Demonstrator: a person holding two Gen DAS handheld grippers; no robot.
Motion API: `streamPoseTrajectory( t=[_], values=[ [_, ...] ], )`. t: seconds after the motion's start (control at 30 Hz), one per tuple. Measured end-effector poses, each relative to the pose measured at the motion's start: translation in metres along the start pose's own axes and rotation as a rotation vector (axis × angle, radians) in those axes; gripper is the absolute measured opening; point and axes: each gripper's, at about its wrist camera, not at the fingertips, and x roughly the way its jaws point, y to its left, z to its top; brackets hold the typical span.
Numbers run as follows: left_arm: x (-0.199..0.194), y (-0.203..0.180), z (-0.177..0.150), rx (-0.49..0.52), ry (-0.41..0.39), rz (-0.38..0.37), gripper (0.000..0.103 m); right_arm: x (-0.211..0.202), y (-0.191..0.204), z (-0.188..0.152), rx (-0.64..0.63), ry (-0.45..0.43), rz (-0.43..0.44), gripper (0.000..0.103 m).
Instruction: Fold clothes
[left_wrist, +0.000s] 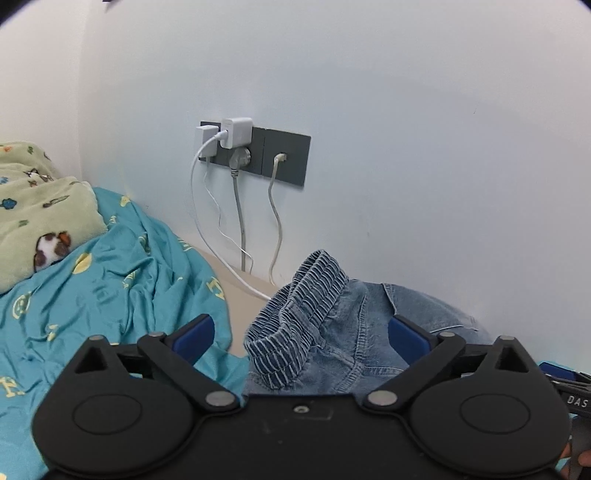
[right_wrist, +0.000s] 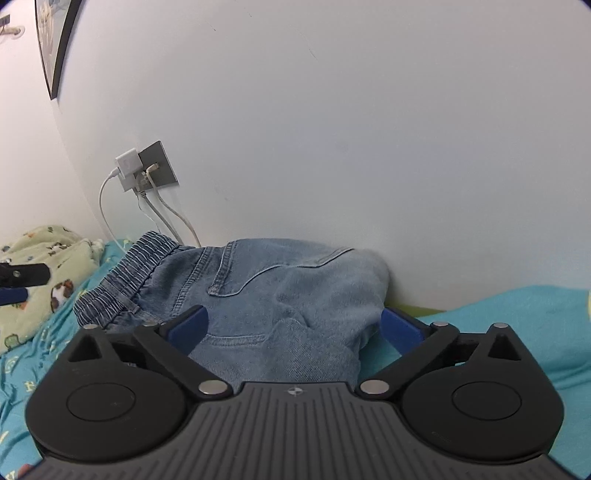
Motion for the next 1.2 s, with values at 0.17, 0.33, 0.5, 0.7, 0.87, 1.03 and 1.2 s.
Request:
streamPoseTrajectory(
  t=[0.17, 0.33, 0.5, 0.7, 0.87, 1.03, 1.2],
  values=[
    [-0.027, -0.004, 0.000, -0.004, -0.018, 0.023, 0.101, -0.009, 0.011, 0.006, -0.033, -0.002, 0.038, 0.103],
    [-0.059, -0.002, 0.001, -0.012, -0.055, 0.061, 0.101, -0.022, 0.030, 0.013, -0.062, -0.016, 0.085, 0.103],
    [-0.092, 0.004, 0.002, -0.033, -0.080, 0.109, 0.101, -0.032, 0.051, 0.021, -0.091, -0.026, 0.128, 0.103],
    [-0.129, 0.018, -0.003, -0.044, -0.097, 0.166, 0.101, -0.042, 0.074, 0.026, -0.115, -0.012, 0.187, 0.103],
    [-0.160, 0.031, -0.008, -0.063, -0.117, 0.211, 0.102, -0.051, 0.101, 0.029, -0.163, -0.005, 0.244, 0.103],
    [-0.187, 0.043, -0.014, -0.071, -0.130, 0.251, 0.102, -0.059, 0.132, 0.026, -0.198, 0.009, 0.306, 0.103],
    [-0.214, 0.059, -0.019, -0.105, -0.142, 0.296, 0.102, -0.070, 0.166, 0.021, -0.248, 0.028, 0.369, 0.103]
  ],
)
